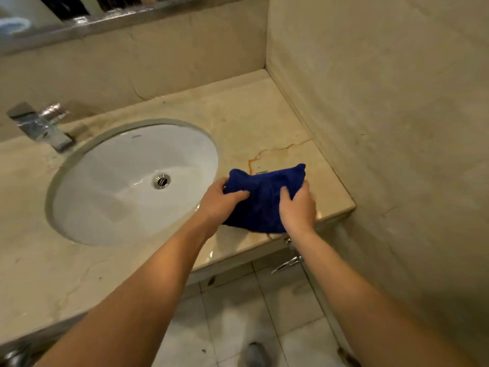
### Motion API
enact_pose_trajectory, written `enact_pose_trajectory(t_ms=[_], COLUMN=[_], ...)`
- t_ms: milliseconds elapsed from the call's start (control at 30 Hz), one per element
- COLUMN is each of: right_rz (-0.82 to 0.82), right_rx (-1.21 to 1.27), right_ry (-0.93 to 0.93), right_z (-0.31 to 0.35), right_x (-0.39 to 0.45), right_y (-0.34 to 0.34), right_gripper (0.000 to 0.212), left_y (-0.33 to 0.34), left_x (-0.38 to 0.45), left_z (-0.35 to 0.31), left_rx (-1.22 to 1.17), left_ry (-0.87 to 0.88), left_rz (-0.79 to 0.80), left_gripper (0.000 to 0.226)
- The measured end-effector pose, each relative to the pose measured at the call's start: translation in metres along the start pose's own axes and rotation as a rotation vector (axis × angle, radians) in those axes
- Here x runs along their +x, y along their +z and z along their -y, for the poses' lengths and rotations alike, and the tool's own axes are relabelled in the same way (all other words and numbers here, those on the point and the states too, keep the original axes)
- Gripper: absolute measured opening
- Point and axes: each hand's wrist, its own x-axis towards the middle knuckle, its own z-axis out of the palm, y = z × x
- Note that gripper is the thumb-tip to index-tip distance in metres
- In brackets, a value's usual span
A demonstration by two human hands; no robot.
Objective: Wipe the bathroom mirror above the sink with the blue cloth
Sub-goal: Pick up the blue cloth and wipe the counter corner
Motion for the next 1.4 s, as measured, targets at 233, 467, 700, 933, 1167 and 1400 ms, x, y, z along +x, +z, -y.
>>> enact_pose_trajectory(t_ms=[233, 467, 700, 933, 1167, 1400], right_rz=[-0.223, -0.27, -0.506, -0.625, -0.578, -0.596], right_rx=[-0.178, -0.379, -0.303, -0.33, -0.387, -0.363], right_ry=[0.056, -0.011, 0.175, 0.136, 0.278, 0.273], right_z=[-0.015, -0.021, -0.003, 0.001, 0.002, 0.0], right_x=[0.001, 0.003, 0.001, 0.01, 0.009, 0.005], right_y=[0.025, 0.032, 0.067, 0.082, 0.083, 0.085], right_gripper=[0.04, 0.051, 0.043, 0.05, 0.052, 0.051], left_y=[0.01, 0.011, 0.01, 0.0, -0.004, -0.025], left_x=[0.015, 0.048, 0.093, 0.126, 0.145, 0.156], left_z=[-0.009, -0.019, -0.024, -0.032, -0.035, -0.045], left_rx=[0.24, 0.476, 0.636, 0.799, 0.667, 0.641], left_ry=[0.075, 0.276, 0.545, 0.692, 0.642, 0.545], left_rz=[0.049, 0.181, 0.419, 0.69, 0.856, 0.964], left_gripper=[0.032, 0.023, 0.015, 0.033, 0.025, 0.017])
